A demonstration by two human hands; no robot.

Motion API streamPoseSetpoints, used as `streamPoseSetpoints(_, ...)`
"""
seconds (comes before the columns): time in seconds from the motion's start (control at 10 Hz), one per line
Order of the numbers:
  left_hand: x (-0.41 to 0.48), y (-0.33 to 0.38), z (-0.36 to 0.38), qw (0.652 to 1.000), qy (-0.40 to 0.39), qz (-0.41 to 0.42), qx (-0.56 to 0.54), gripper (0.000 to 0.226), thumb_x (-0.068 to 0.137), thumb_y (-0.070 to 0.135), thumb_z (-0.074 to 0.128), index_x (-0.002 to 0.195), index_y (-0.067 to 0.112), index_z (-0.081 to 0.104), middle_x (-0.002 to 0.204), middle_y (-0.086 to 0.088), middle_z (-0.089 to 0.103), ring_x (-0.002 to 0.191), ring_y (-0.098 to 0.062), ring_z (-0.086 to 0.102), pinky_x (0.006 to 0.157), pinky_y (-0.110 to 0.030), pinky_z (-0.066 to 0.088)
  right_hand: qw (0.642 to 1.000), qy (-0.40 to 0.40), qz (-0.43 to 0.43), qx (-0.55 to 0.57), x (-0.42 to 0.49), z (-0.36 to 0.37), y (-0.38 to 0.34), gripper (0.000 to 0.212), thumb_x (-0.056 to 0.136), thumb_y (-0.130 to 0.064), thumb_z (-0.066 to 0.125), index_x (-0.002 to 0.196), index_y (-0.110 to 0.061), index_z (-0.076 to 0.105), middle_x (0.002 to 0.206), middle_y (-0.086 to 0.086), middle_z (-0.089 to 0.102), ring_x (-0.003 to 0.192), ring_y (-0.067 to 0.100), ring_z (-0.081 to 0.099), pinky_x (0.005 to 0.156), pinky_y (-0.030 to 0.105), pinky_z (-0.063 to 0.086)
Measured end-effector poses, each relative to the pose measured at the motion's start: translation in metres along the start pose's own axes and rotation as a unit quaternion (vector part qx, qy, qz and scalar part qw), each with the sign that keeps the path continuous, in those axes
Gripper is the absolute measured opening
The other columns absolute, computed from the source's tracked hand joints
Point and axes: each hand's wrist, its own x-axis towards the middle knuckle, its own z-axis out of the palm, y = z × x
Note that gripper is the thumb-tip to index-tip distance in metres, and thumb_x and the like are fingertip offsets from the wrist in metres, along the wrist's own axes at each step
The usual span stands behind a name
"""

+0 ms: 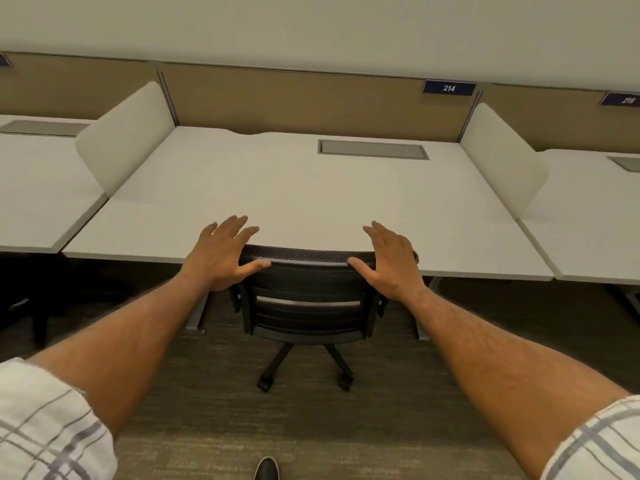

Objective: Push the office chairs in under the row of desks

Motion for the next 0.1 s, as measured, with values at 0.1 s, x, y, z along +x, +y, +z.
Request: streamPoseSetpoints(0.1, -0.0302, 0.0087, 0.0014, 0.999, 0.028, -0.009, 0.012, 0.092, 0.088, 0.083, 0.028, 0.158, 0.023, 0.029, 0.169, -0.008, 0.019, 0.156, -0.027, 0.013, 0.125, -0.053, 0.016, 1.000, 0.016, -0.016, 0.008, -0.0131, 0.0021, -0.0096, 0.079, 0.097, -0.060, 0.056, 0.159, -0.019, 0.030, 0.170, 0.009, 0.019, 0.155, 0.029, 0.019, 0.126, 0.054, 0.012)
